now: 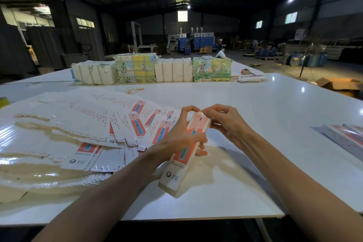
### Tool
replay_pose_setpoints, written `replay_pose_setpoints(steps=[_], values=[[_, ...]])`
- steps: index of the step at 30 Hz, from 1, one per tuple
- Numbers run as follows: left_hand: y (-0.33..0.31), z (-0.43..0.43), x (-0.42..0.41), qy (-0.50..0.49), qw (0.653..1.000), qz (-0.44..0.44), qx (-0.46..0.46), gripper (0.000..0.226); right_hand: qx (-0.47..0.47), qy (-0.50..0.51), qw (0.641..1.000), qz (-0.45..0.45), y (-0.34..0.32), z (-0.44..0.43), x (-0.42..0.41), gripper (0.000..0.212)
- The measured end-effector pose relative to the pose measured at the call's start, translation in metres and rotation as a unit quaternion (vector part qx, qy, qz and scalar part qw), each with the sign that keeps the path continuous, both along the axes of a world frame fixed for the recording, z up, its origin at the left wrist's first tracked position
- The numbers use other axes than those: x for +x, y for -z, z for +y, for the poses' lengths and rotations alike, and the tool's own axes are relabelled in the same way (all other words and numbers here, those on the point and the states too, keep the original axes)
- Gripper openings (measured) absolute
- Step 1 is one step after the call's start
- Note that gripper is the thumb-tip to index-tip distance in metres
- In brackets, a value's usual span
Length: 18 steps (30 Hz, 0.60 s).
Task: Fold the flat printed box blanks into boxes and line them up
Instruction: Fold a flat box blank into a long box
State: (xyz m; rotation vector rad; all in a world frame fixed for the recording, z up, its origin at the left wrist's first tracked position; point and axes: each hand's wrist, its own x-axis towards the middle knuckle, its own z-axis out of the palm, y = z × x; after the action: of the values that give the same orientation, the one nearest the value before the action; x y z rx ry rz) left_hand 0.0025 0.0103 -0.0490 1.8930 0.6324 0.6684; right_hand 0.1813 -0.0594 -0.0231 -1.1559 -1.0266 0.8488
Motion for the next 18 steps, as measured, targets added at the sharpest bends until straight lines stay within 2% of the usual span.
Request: replay_pose_setpoints(steps=[9, 14, 18], values=[[0.002, 0.006, -0.003, -0.038, 0.998, -0.028, -0.029, 0.082, -0.007, -0.059, 0.998, -0.014, 0.009, 0.003, -0.008, 0.022], [0.003, 0.006, -0.001, -0.051, 0.997, -0.041, -0.042, 0.082, 0.023, 0.020, 0.999, -0.034, 0.015, 0.005, -0.015, 0.019], [0.002, 0.005, -0.003, -0.055, 0.997, -0.033, -0.034, 0.084, 0.044, 0.029, 0.997, -0.054, 0.017, 0.004, -0.015, 0.019]])
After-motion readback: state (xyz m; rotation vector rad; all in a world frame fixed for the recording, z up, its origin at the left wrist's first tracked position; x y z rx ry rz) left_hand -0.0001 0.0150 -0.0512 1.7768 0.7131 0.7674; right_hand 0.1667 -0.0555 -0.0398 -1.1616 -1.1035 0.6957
